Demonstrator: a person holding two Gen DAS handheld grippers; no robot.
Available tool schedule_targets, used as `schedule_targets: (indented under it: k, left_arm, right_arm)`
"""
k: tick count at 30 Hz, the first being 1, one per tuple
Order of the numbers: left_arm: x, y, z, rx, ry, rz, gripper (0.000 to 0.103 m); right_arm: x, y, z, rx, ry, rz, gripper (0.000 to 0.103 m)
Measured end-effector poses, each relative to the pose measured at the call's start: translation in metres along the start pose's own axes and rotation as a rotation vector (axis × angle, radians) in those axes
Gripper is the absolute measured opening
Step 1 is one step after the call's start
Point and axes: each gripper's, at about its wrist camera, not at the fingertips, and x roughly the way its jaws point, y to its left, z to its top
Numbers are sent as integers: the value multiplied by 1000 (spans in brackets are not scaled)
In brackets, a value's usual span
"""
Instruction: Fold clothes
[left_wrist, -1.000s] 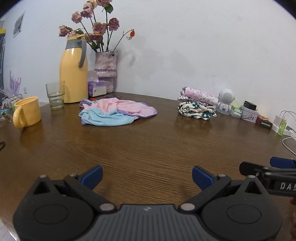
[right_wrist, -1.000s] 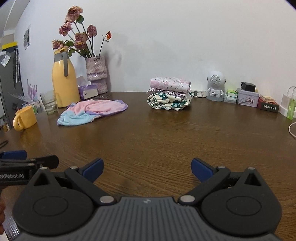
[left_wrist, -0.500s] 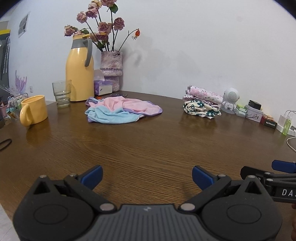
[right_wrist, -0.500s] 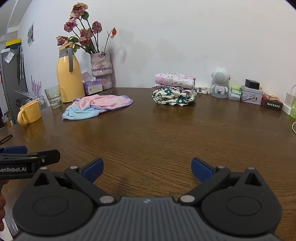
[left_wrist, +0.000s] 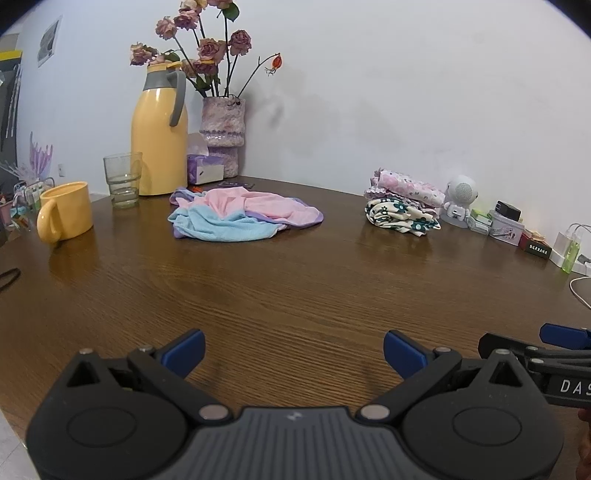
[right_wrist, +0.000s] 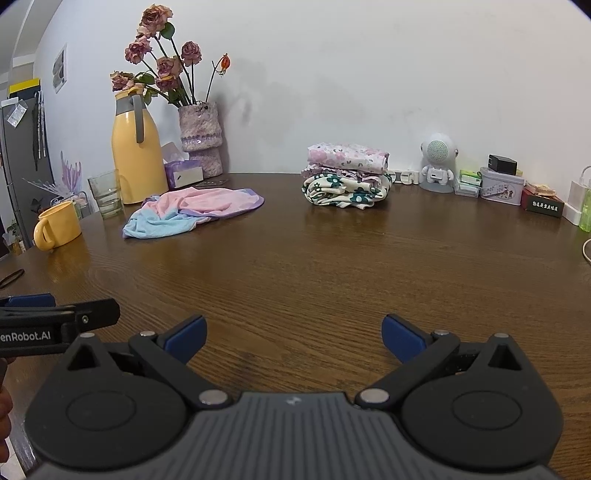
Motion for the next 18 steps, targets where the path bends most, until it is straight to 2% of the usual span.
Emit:
schedule_targets:
  k: [18]
  left_arm:
    - [6,-1,0,7,38,-3,103]
  right_arm:
    - [1,-1,0,7,3,-2,103]
